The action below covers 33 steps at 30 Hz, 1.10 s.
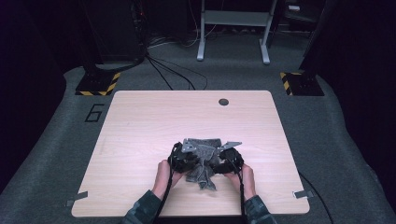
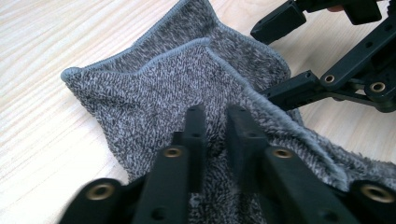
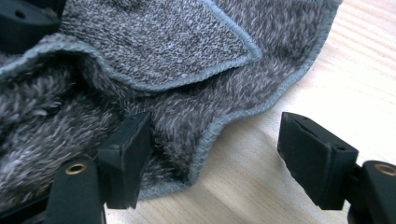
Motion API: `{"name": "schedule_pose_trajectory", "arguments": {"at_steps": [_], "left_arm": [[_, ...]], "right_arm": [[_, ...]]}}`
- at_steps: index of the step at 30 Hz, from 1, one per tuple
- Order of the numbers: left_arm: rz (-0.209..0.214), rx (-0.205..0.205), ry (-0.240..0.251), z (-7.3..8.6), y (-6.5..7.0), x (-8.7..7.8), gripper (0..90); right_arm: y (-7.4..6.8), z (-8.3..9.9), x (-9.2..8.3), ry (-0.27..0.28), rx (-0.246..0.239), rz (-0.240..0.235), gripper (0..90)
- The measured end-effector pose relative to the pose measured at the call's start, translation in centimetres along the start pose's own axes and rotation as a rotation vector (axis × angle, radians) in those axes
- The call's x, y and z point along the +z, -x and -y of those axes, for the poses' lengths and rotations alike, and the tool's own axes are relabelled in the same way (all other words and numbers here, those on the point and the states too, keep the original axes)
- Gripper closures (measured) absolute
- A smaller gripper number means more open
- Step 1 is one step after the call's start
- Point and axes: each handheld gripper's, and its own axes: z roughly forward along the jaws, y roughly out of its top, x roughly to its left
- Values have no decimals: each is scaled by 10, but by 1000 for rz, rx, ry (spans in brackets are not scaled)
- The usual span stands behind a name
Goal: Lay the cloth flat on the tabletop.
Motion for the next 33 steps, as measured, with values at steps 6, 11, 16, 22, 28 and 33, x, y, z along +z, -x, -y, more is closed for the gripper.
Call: {"name": "schedule_pose_trajectory", "arguments": {"at_steps": [6, 11, 16, 22, 28, 33], "left_arm": [[31, -29, 27, -11, 3, -5, 484], [31, -11, -3, -21, 6, 1, 356], [32, 1, -72, -24, 8, 16, 387], [24, -13, -77, -23, 6, 21, 693], [4, -28, -25, -19, -1, 8, 801], [-22, -38, 4, -14, -3, 0, 823]], "right_arm": [[-2, 1, 2, -2, -10, 15, 254], [-2, 4, 3, 16, -25, 21, 219], [1, 12, 4, 81, -26, 16, 176], [3, 16, 4, 105, -27, 3, 160], [5, 17, 5, 106, -40, 6, 142], [5, 17, 5, 111, -31, 7, 142]]}}
